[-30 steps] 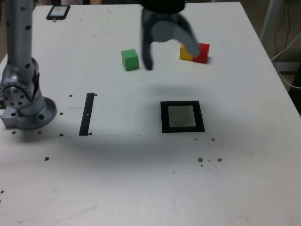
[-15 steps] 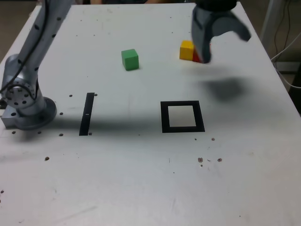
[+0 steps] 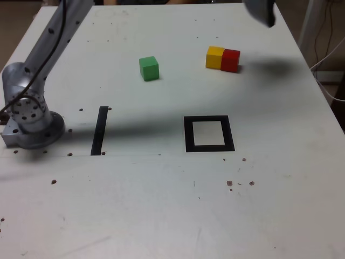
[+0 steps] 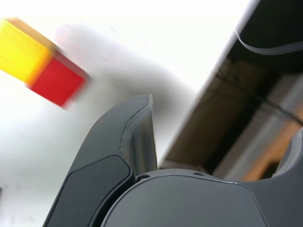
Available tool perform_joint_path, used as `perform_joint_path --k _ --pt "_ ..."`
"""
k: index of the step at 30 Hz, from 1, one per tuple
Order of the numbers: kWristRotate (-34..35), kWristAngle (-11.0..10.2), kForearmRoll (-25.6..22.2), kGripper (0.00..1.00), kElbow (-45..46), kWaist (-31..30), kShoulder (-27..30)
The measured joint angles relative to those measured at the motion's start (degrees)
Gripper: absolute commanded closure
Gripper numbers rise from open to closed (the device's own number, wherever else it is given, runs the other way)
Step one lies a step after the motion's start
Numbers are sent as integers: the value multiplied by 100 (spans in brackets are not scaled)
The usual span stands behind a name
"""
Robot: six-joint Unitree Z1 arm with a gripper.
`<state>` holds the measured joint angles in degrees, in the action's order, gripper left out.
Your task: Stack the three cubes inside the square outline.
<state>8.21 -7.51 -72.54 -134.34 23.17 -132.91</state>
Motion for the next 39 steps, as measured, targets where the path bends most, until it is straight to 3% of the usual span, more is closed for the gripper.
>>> perform_joint_path --k 4,9,13,20,26,39 --pt "158 -33 -302 0 289 95 202" --pt "667 445 -585 0 727 85 586" --pt "966 640 -804 0 967 18 703" --pt "1344 632 -812 0 1347 -21 761" --pt "1660 526 -479 0 1668 -63 595" --pt "1877 655 -459 2 1884 -18 454"
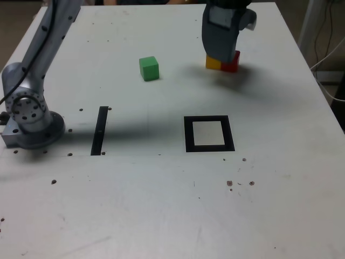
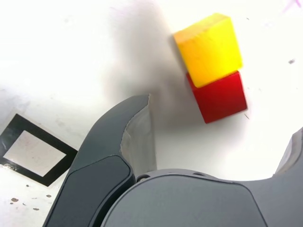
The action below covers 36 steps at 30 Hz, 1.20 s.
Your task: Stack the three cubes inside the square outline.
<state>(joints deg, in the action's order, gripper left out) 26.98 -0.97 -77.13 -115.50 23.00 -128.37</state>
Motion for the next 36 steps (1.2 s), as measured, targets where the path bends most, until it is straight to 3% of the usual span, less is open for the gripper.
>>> perform_joint_path --k 10,22,36 --pt "138 36 53 3 56 185 -283" --pt "271 233 286 7 10 184 -629" --pt "367 114 450 13 -84 222 -712"
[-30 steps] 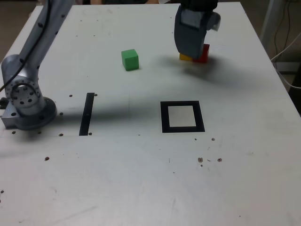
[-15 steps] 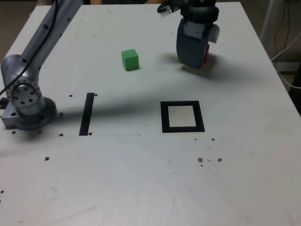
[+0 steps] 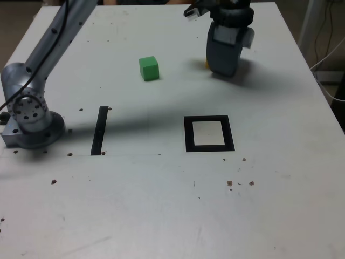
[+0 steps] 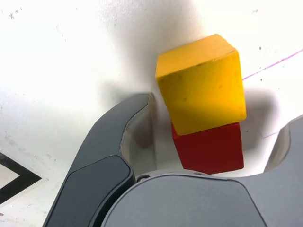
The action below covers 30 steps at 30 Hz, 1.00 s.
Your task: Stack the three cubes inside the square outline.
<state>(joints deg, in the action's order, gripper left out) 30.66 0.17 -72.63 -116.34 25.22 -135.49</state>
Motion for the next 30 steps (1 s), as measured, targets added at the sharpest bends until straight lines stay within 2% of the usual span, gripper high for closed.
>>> perform_joint_path --k 5,13,19,23,30 --pt "-26 3 -2 16 28 1 0" --pt "-212 200 155 19 144 6 5" --pt "-267 184 302 20 286 25 69" --pt "-361 133 335 26 445 68 157" --pt "-428 33 338 42 685 142 406"
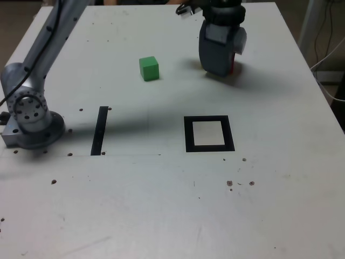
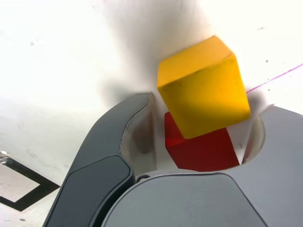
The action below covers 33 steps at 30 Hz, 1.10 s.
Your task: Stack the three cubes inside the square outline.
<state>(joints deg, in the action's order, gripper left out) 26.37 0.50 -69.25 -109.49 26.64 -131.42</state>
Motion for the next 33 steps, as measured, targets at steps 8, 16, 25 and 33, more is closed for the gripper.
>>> perform_joint_path --k 8,16,25,33 --pt "-41 -21 44 65 18 54 41" --pt "-55 23 227 67 15 61 41" --pt "-71 57 233 82 18 61 50" --pt "-121 21 236 86 158 54 132"
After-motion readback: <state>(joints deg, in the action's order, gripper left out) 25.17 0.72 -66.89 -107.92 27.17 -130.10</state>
